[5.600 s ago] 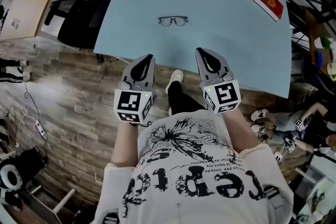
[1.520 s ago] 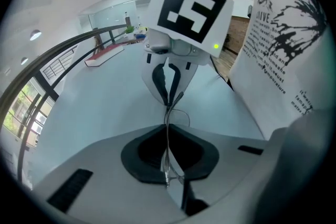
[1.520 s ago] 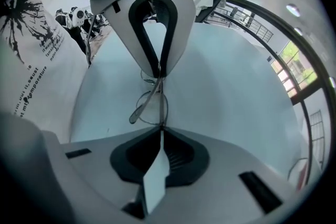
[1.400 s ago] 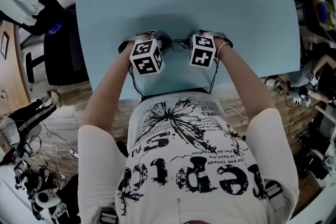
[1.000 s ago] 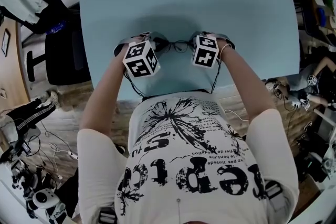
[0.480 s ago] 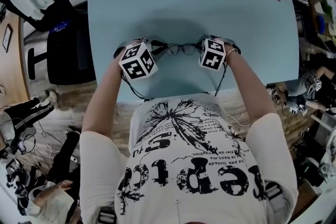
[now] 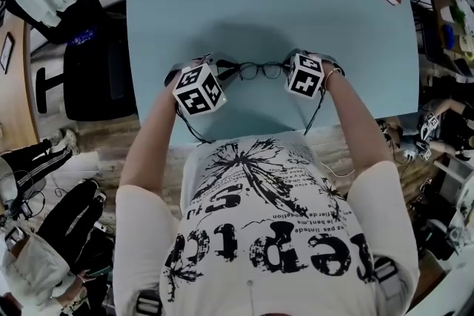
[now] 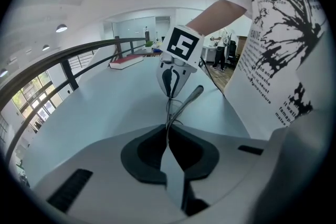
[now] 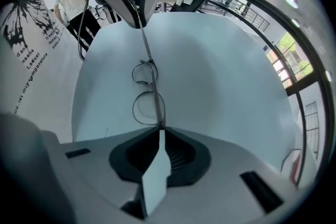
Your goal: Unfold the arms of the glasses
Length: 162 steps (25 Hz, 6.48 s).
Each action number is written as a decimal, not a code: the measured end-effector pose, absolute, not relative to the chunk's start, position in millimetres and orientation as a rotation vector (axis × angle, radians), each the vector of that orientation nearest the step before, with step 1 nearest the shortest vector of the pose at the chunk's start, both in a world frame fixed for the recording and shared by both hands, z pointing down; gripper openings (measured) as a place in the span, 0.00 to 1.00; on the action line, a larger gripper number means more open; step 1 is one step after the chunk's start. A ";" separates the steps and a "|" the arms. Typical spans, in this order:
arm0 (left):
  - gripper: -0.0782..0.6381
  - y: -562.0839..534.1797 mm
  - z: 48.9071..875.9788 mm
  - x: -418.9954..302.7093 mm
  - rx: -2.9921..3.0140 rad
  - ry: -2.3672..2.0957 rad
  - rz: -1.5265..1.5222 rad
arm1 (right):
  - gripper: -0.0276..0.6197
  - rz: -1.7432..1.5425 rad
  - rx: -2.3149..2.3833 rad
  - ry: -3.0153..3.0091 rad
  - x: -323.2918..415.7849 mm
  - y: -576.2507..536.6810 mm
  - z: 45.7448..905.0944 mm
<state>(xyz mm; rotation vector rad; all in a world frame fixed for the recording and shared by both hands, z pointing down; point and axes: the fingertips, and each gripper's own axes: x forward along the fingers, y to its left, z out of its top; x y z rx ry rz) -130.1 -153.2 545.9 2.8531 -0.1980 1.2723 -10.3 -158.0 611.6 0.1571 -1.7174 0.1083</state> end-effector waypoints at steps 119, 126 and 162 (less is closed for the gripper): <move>0.19 -114.7 452.8 -156.0 2.535 -1.443 0.635 | 0.06 0.046 1.233 -2.445 31.3 -147.4 411.6; 0.15 -106.5 367.3 -155.2 2.583 -1.597 0.278 | 0.06 -0.104 1.318 -2.630 17.2 -129.8 334.3; 0.14 -129.2 310.9 -135.8 2.618 -1.782 0.252 | 0.05 -0.155 1.294 -2.617 12.5 -146.3 332.0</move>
